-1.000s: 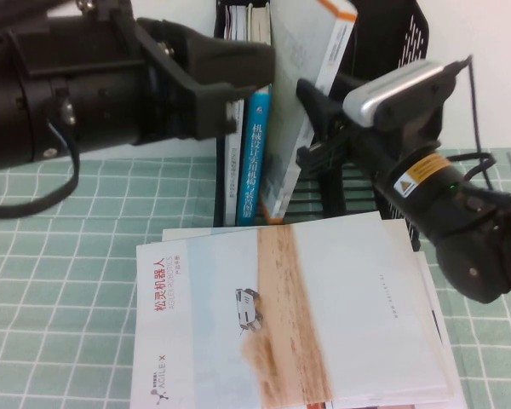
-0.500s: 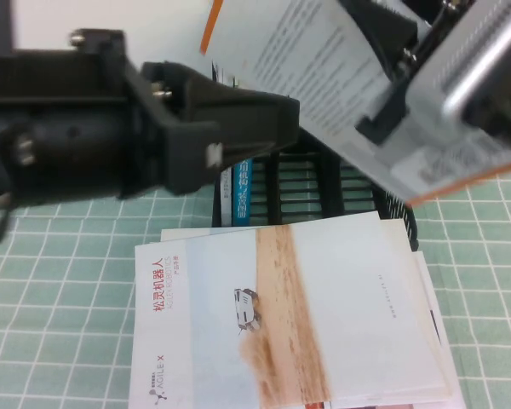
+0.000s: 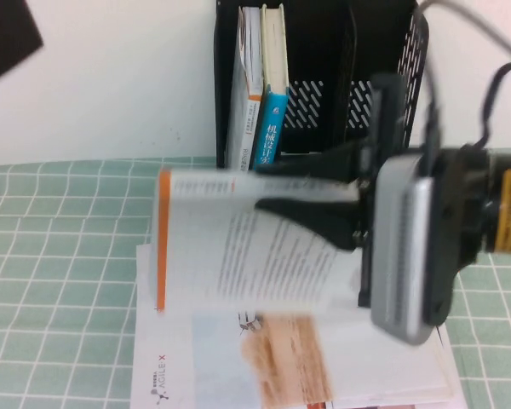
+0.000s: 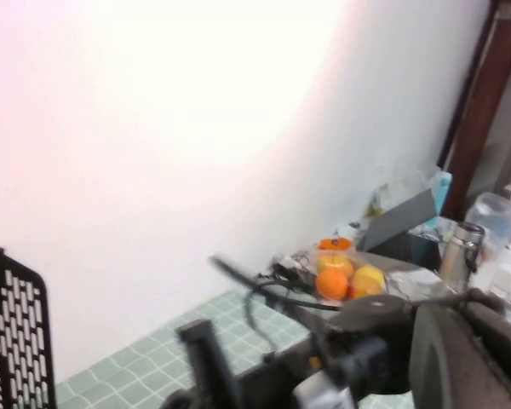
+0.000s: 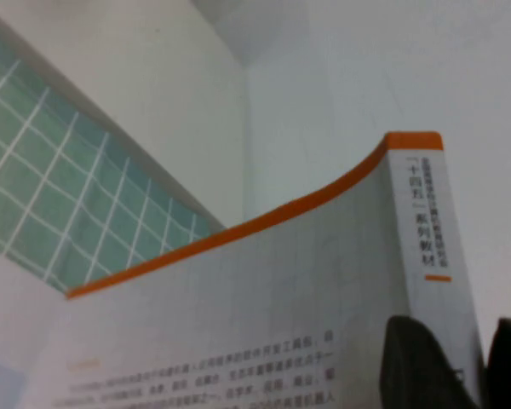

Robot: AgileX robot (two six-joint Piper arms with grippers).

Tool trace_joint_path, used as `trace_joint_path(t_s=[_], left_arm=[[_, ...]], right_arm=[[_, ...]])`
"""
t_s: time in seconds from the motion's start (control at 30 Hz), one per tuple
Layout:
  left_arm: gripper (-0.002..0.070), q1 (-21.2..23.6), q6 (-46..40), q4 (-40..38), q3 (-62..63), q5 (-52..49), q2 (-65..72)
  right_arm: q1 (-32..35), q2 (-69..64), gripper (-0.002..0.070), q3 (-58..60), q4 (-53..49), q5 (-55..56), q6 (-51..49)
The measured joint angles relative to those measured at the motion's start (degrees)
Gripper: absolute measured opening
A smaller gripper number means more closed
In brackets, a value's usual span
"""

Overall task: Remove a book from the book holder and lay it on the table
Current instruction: Place the picked book on the book

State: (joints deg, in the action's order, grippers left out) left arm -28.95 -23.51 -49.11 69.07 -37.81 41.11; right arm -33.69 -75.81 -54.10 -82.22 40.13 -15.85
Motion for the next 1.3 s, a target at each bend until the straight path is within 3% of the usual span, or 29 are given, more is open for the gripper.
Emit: trace_joint_path(t_s=[0.3, 0.43, 0.53, 0.93, 1.3], left_arm=[[-0.0003, 0.0, 0.5, -0.2, 0.0, 0.2, 0.0], [-0.0002, 0.0, 0.7, -0.2, 0.0, 0.9, 0.5], [-0.0003, 0.0, 1.0, 0.3, 0.0, 1.3, 1.2], [-0.0003, 0.0, 1.2, 0.6, 0.0, 0.1, 4.4], [-0.0003, 0.0, 1.3, 0.6, 0.0, 0.1, 4.8]], right_arm=[[-0.8, -2.3, 0.0167, -1.7, 5.4, -4.7, 22.9], [-0.8, -4.2, 0.0041, -5.6, 7.9, -5.2, 29.2], [-0.9, -6.4, 0.0011, -8.4, 8.4, -6.7, 31.1], [-1.4, -9.4, -0.0001, -9.4, -3.0, -8.7, 13.3], [-1.4, -9.4, -0.0002, -9.4, -3.6, -8.7, 10.3]])
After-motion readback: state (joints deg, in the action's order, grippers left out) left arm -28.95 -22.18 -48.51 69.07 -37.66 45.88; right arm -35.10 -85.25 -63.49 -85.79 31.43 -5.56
